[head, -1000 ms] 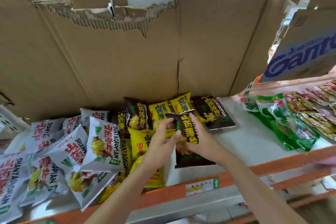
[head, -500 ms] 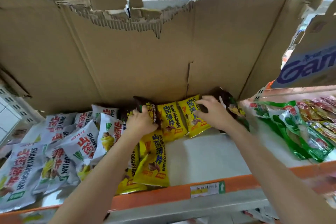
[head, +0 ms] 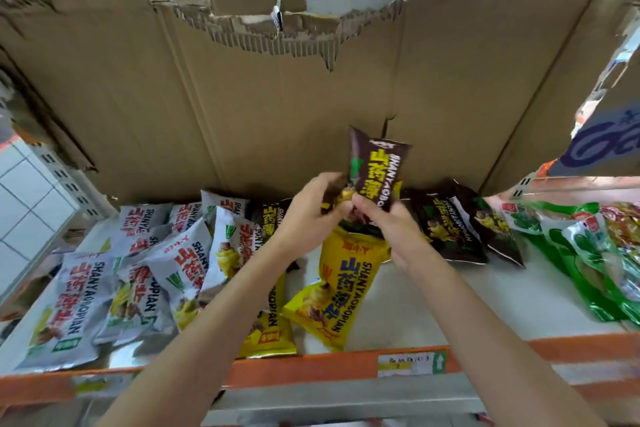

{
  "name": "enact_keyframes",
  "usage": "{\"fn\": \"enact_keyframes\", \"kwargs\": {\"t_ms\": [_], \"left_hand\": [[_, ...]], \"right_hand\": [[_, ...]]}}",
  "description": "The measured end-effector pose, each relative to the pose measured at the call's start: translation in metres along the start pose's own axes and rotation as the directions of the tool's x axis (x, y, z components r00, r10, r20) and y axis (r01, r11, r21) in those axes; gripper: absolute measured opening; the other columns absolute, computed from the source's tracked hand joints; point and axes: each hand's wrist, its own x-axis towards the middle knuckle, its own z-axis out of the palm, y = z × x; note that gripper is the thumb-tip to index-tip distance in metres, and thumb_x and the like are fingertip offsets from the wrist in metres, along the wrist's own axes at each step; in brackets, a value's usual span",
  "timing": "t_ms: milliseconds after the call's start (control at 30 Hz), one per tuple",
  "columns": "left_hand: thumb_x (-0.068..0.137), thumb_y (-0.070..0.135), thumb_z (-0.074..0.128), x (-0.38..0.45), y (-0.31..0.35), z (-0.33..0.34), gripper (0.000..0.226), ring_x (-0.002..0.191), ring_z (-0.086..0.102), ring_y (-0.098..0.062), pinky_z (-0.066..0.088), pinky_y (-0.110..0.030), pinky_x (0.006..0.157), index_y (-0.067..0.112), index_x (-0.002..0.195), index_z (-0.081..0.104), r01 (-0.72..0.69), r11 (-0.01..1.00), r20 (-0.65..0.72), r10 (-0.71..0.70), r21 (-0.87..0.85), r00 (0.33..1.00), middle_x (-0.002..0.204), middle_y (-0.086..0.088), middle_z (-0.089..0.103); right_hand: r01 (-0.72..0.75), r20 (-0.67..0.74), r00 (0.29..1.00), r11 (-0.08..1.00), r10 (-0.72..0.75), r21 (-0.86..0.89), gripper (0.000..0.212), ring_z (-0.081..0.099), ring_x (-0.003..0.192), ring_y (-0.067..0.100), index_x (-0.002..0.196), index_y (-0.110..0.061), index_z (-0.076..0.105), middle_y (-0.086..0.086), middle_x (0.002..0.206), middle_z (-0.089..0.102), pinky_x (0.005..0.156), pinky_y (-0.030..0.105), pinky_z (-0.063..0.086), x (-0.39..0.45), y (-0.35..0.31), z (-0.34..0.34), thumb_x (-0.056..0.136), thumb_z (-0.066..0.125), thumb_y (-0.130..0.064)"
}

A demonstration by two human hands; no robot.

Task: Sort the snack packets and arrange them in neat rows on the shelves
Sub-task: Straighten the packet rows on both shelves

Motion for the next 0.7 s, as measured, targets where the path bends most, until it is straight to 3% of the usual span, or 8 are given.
{"fn": "enact_keyframes", "kwargs": {"t_ms": [100, 167, 233, 300, 400, 500, 633, 700], "left_hand": [[0.093, 0.034, 0.051, 0.016, -0.024, -0.002, 0.043, 0.120, 0.045, -0.034, 0.037, -0.037, 0.100, 0.008, 0.127, 0.047, 0.276, 0.931, -0.003, -0.283, 0.239, 0.959, 0.124, -0.019, 0.050], [0.091, 0.043, 0.051, 0.025, -0.043, -0.005, 0.061, 0.126, 0.033, -0.045, 0.031, -0.044, 0.104, 0.006, 0.136, 0.033, 0.450, 0.708, 0.034, -0.555, 0.544, 0.831, 0.136, -0.025, 0.031], [0.086, 0.048, 0.056, 0.028, -0.058, -0.006, 0.073, 0.128, 0.030, -0.048, 0.030, -0.049, 0.104, 0.009, 0.140, 0.024, 0.464, 0.533, 0.056, -0.696, 0.707, 0.715, 0.142, -0.023, 0.019], [0.083, 0.046, 0.061, 0.028, -0.066, -0.001, 0.077, 0.128, 0.029, -0.048, 0.031, -0.052, 0.103, 0.014, 0.141, 0.022, 0.431, 0.470, 0.064, -0.729, 0.770, 0.681, 0.145, -0.020, 0.012], [0.087, 0.026, 0.055, 0.030, -0.072, 0.005, 0.063, 0.126, 0.026, -0.049, 0.032, -0.054, 0.101, 0.021, 0.141, 0.022, 0.402, 0.449, 0.044, -0.709, 0.798, 0.704, 0.142, -0.018, 0.005], [0.084, 0.014, 0.052, 0.033, -0.072, 0.006, 0.065, 0.124, 0.025, -0.050, 0.034, -0.051, 0.101, 0.020, 0.141, 0.021, 0.373, 0.520, 0.062, -0.640, 0.768, 0.766, 0.141, -0.025, 0.005], [0.076, 0.011, 0.061, 0.026, -0.040, 0.013, 0.072, 0.117, 0.030, -0.048, 0.037, -0.049, 0.097, 0.017, 0.140, 0.027, 0.303, 0.771, -0.055, -0.330, 0.560, 0.942, 0.133, -0.026, 0.017], [0.070, 0.003, 0.062, 0.020, -0.007, 0.025, 0.076, 0.116, 0.029, -0.039, 0.038, -0.044, 0.099, 0.017, 0.139, 0.032, 0.095, 0.908, -0.143, -0.039, 0.408, 0.989, 0.123, -0.018, 0.025]], "right_hand": [[0.094, -0.093, 0.989, 0.978, -0.113, -0.188, 0.036, 0.066, 0.086, 0.009, 0.106, -0.018, 0.057, -0.002, 0.096, 0.068, 0.082, 0.024, 0.052, -0.001, -0.009, -0.029, 0.075, 0.076, -0.016], [0.092, -0.156, 0.973, 0.911, -0.167, -0.403, 0.045, 0.060, 0.093, 0.015, 0.109, -0.015, 0.052, -0.004, 0.095, 0.063, 0.081, 0.029, 0.046, -0.004, -0.008, -0.055, 0.073, 0.078, -0.019], [0.057, -0.248, 0.945, 0.851, -0.216, -0.522, 0.046, 0.055, 0.095, 0.018, 0.110, -0.013, 0.049, -0.002, 0.097, 0.059, 0.077, 0.027, 0.038, -0.011, -0.005, -0.085, 0.074, 0.077, -0.019], [0.006, -0.324, 0.920, 0.836, -0.219, -0.549, 0.049, 0.055, 0.101, 0.023, 0.113, -0.012, 0.044, 0.006, 0.107, 0.060, 0.085, 0.034, 0.041, -0.019, -0.004, -0.115, 0.076, 0.075, -0.021], [-0.139, -0.333, 0.939, 0.787, -0.088, -0.601, 0.056, 0.054, 0.104, 0.028, 0.123, -0.012, 0.036, 0.009, 0.113, 0.057, 0.087, 0.036, 0.041, -0.032, 0.000, -0.152, 0.080, 0.069, -0.023], [-0.339, -0.360, 0.931, 0.504, 0.060, -0.794, 0.063, 0.049, 0.106, 0.028, 0.131, -0.004, 0.034, 0.014, 0.122, 0.049, 0.082, 0.032, 0.038, -0.046, 0.024, -0.176, 0.082, 0.066, -0.027], [-0.336, -0.444, 0.887, 0.480, -0.128, -0.810, 0.061, 0.042, 0.115, 0.030, 0.135, -0.006, 0.037, 0.018, 0.127, 0.039, 0.089, 0.032, 0.035, -0.063, 0.035, -0.180, 0.085, 0.065, -0.029], [-0.208, -0.408, 0.870, 0.542, -0.278, -0.814, 0.048, 0.046, 0.109, 0.021, 0.128, -0.012, 0.049, 0.011, 0.121, 0.045, 0.082, 0.025, 0.033, -0.067, 0.028, -0.169, 0.086, 0.063, -0.032]]}}
